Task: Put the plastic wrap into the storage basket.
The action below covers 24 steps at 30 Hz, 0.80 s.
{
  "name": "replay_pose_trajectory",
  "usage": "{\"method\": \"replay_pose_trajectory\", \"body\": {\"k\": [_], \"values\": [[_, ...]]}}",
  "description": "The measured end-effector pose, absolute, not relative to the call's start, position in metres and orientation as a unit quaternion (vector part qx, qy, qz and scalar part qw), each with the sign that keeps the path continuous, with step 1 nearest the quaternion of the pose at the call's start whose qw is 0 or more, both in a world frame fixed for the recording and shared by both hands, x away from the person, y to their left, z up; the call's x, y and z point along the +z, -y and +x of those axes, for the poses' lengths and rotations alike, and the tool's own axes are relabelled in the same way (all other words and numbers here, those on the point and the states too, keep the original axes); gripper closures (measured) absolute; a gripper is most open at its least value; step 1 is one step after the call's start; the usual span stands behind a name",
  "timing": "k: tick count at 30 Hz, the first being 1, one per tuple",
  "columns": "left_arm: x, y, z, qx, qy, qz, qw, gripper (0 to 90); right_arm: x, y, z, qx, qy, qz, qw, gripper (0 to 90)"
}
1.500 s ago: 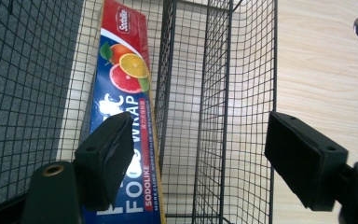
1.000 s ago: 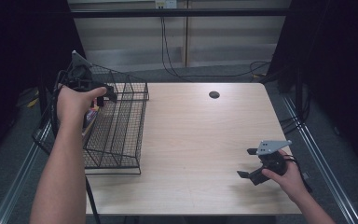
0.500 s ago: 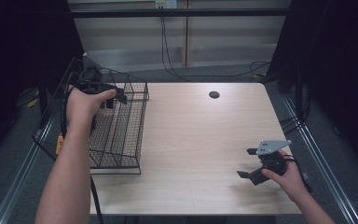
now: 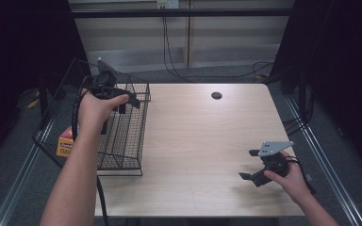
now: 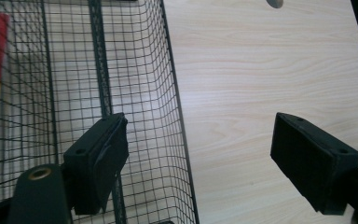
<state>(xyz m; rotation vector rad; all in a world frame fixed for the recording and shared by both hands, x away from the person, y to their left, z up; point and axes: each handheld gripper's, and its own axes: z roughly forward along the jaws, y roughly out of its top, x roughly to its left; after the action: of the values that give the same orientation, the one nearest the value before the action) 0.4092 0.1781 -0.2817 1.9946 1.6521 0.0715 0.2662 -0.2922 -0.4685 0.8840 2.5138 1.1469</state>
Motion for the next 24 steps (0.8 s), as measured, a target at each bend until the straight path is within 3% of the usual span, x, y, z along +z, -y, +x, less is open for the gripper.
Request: {"method": "replay_pose_trajectory", "body": {"k": [24], "values": [[-0.303, -0.147, 0.396, 0.007, -0.56, 0.777, 0.288, 17.9, -0.469, 0.292, 0.266, 0.392, -0.86, 0.303, 0.121, 3.8]]}}
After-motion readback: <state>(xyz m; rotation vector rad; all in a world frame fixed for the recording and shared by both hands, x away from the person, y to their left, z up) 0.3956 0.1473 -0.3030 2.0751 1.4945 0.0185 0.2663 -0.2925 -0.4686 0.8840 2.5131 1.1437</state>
